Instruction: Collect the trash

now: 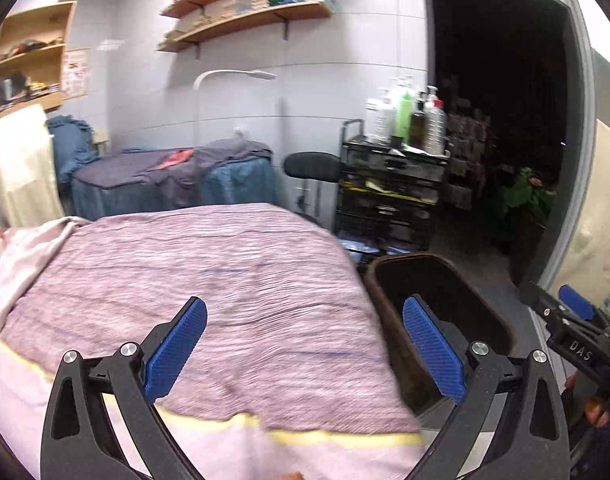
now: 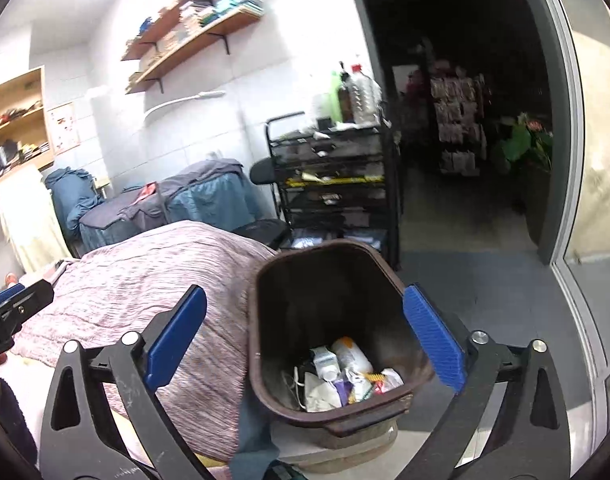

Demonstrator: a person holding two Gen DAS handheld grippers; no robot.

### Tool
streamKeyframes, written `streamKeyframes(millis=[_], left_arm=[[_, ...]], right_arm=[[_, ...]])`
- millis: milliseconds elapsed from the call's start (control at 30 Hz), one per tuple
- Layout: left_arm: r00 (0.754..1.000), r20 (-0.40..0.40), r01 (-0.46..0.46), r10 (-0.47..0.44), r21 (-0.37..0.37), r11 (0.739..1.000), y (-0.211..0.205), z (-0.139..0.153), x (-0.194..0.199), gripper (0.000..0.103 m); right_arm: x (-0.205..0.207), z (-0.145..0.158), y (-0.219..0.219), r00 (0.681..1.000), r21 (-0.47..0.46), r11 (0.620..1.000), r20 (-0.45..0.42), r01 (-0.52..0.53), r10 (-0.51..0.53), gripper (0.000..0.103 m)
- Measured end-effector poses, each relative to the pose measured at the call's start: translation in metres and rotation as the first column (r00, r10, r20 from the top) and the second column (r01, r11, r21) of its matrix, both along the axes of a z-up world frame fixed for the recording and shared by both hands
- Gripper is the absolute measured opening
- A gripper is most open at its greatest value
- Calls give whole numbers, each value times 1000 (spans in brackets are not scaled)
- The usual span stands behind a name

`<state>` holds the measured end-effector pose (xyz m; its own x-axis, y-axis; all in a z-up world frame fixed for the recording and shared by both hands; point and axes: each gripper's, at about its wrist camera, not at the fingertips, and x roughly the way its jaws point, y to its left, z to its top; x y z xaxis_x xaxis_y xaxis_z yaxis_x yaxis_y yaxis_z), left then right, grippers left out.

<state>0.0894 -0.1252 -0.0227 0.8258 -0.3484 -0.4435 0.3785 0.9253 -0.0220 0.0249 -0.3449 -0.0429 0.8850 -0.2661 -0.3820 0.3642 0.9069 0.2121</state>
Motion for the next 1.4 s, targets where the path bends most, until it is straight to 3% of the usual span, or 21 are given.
streamKeyframes(millis=[300,667,967,1400], left_arm=[[992,19,-124,124,-23,992,52,-8,-23,97],[965,87,-244,249,-66,968,98,-8,-50,97],[942,118,-305,313,-85,949,117,-7,-64,97],[943,130,-297,306,-90,951,117,-5,-67,97]], right_arm=[[1,6,65,988,-62,987,41,-148,151,97],[-17,9,122,965,-160,958,71,-240,253,97],[-34,17,144,948,-216,936,100,-277,303,97],[-42,23,148,947,-219,940,126,-263,295,97]])
